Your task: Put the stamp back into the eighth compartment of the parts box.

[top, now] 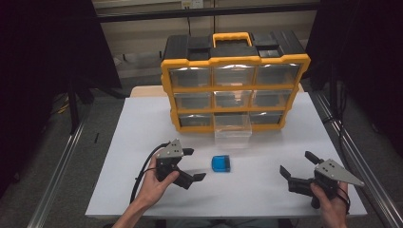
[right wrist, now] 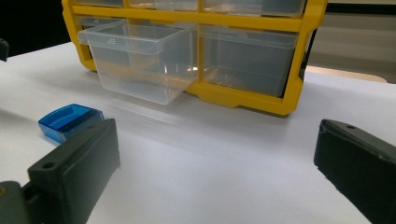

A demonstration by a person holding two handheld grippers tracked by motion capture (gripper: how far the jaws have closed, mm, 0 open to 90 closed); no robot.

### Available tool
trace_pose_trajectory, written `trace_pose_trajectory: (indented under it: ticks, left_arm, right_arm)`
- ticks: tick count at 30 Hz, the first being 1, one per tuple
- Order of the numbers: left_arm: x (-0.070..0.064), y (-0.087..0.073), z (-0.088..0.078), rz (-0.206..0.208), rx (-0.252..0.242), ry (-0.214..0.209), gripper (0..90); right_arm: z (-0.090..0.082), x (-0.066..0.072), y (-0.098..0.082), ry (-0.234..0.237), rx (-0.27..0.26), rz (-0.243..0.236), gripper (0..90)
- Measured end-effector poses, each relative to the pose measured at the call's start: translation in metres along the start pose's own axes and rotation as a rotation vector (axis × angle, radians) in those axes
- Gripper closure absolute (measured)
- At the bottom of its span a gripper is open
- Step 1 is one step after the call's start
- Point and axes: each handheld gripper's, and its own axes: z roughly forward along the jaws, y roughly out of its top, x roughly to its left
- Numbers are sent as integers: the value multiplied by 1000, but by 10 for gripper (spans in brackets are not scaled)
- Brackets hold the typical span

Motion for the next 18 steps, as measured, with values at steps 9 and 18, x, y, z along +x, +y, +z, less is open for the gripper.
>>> trace_pose_trajectory:
  ticks: [9, 18]
  left_arm:
    - [6, 8, 14, 49, 100, -28, 42]
    - [15, 18, 31, 59, 168, -76, 48]
  right_arm:
    - [1, 0, 0, 5, 3, 0, 1]
    - [1, 0, 0, 6, 6, -4, 1]
